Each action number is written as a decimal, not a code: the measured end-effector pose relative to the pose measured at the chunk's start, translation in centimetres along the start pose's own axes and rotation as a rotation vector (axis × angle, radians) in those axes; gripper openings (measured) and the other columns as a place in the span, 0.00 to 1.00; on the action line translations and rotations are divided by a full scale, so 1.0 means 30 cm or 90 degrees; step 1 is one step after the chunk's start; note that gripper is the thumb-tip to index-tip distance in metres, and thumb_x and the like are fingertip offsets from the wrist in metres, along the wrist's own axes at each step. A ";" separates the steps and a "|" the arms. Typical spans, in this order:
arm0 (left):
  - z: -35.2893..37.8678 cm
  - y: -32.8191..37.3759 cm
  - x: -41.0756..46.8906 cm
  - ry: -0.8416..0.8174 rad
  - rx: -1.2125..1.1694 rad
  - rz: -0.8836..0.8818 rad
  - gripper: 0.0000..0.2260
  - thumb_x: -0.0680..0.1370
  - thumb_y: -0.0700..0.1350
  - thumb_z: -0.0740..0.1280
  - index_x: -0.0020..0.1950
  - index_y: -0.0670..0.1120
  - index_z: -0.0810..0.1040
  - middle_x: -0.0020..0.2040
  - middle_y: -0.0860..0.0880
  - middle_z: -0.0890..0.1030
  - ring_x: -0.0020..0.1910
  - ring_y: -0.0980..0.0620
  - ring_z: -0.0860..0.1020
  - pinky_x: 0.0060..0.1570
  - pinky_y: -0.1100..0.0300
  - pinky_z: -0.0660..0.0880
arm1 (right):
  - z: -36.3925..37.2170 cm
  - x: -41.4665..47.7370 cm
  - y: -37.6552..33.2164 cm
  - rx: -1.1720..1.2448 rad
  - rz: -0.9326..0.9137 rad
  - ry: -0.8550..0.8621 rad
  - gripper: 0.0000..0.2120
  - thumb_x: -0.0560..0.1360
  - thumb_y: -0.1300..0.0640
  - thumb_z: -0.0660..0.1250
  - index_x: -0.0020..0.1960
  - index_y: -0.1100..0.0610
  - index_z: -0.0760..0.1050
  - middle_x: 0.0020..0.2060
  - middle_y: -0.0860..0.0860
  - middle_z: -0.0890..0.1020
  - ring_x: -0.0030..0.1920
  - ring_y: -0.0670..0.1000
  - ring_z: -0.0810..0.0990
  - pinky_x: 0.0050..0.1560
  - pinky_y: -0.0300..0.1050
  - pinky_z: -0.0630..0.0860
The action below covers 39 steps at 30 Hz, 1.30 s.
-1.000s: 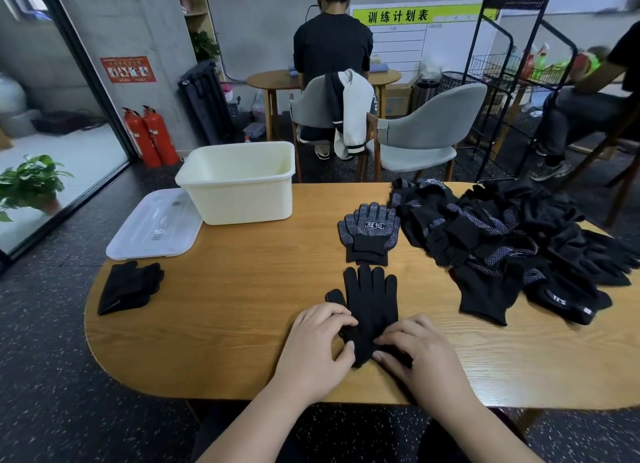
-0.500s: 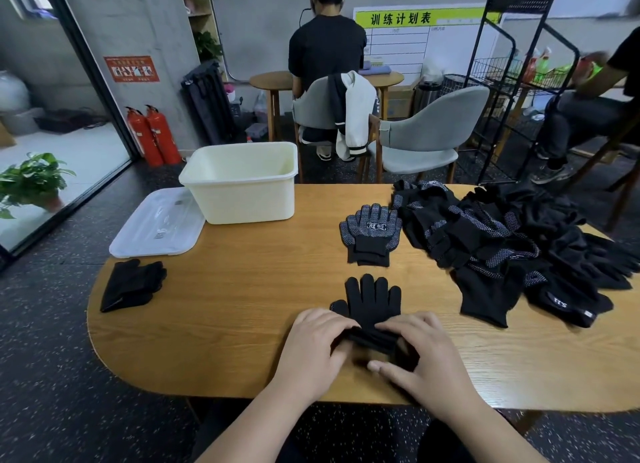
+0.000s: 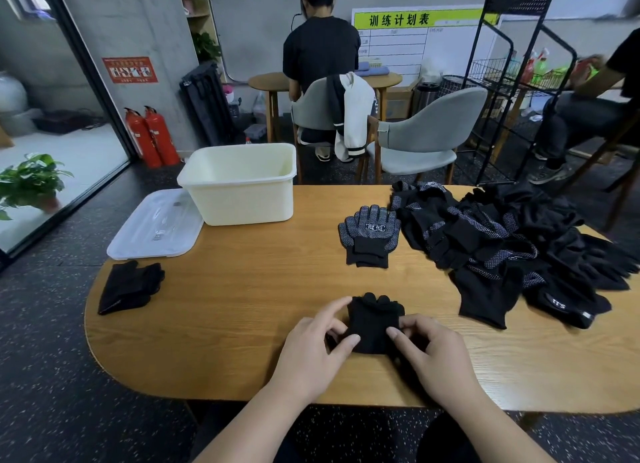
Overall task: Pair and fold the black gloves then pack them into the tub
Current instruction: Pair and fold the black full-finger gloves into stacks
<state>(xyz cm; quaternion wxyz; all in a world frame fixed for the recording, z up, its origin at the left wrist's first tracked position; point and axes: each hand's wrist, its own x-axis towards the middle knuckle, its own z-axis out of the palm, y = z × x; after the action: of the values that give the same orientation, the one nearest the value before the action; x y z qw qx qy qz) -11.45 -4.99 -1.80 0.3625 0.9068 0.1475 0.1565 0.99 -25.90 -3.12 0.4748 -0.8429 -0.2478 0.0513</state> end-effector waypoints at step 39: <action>0.008 0.036 0.038 -0.257 0.316 0.178 0.29 0.87 0.66 0.44 0.87 0.57 0.50 0.86 0.57 0.37 0.81 0.59 0.28 0.83 0.50 0.37 | 0.085 0.052 0.025 -0.309 -0.121 0.022 0.20 0.84 0.46 0.62 0.75 0.41 0.73 0.76 0.40 0.72 0.77 0.51 0.67 0.73 0.54 0.71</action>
<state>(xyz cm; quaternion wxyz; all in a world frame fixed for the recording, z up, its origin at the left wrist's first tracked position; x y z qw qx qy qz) -10.15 -5.45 -1.00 0.1278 0.9914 -0.0191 -0.0188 1.81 -23.52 -4.88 0.2656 -0.9058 -0.3229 -0.0685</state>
